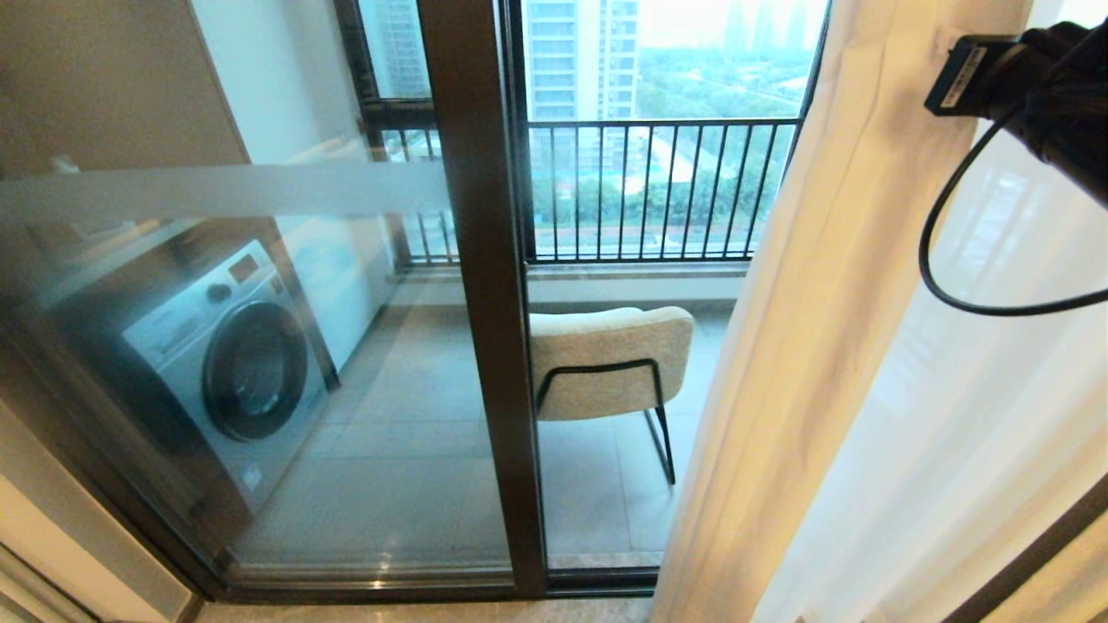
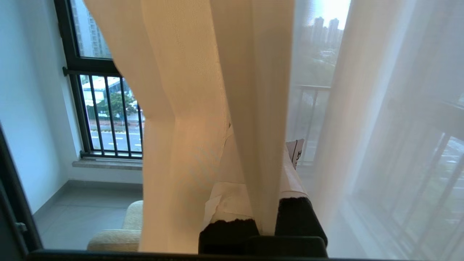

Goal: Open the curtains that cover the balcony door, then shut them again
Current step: Pull the inner curtains open on both sides

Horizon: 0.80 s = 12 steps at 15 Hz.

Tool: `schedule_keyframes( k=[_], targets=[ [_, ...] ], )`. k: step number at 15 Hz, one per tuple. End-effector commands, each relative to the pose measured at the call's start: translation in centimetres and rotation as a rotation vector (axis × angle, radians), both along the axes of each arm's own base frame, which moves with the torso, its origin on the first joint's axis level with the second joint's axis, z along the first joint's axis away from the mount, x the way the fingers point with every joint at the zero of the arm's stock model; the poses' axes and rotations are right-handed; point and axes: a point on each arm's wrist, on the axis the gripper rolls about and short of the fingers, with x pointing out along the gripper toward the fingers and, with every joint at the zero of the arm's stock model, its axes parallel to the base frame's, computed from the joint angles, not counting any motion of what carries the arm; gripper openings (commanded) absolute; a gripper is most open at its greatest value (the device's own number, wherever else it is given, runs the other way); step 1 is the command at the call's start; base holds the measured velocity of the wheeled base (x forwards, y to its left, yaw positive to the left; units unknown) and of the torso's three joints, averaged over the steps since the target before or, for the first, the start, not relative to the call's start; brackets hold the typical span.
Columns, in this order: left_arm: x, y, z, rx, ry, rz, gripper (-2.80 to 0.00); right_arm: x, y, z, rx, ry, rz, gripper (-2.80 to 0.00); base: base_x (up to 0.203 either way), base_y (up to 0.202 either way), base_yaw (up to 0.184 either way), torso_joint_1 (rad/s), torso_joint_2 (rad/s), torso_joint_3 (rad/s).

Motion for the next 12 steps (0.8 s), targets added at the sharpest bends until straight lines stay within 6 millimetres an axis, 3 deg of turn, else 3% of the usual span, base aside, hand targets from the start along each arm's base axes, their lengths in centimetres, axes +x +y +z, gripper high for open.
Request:
schedule_keyframes(
  k=[1, 12],
  targets=[
    [0.0, 0.0, 0.01, 0.0, -0.001, 0.001, -2.8, 0.03, 0.01, 0.0, 0.0, -0.002, -0.001, -2.8, 0.0, -0.188, 0.003, 0.011, 0.0, 0.006],
    [0.0, 0.0, 0.01, 0.0, -0.001, 0.001, -2.8, -0.02, -0.04, 0.09, 0.0, -0.005, -0.003, -2.8, 0.0, -0.187, 0.002, 0.003, 0.0, 0.003]
  ],
)
